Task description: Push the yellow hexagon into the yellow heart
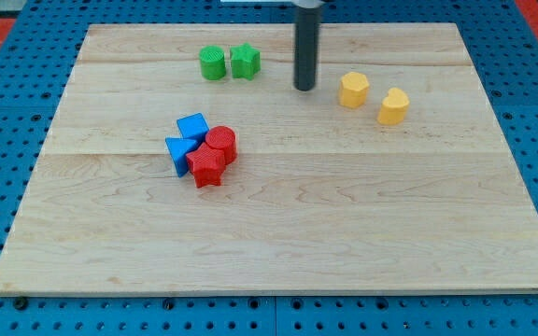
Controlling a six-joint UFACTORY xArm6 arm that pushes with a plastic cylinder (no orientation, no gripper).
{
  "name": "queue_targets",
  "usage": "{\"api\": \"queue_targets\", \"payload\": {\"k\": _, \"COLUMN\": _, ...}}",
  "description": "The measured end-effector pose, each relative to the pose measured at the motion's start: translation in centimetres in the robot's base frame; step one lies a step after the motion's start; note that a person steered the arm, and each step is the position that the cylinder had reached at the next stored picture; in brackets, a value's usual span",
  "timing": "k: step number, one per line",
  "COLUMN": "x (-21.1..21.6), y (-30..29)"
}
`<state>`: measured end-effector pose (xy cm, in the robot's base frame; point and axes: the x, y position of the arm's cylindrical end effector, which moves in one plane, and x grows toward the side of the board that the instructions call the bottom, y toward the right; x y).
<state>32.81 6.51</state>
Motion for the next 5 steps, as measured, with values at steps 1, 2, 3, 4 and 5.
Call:
{"api": "queue_targets", "payload": {"k": 1, "x": 0.0, "y": 0.0}}
{"api": "queue_targets", "payload": {"k": 2, "x": 1.1, "y": 3.3}}
{"api": "queue_targets", "payload": {"k": 3, "x": 3.1, "y": 4.4}}
{"api": "queue_targets", "payload": {"k": 4, "x": 6.8, "y": 1.5}}
{"api": "queue_targets", "payload": {"k": 5, "x": 8.1, "y": -4.0}}
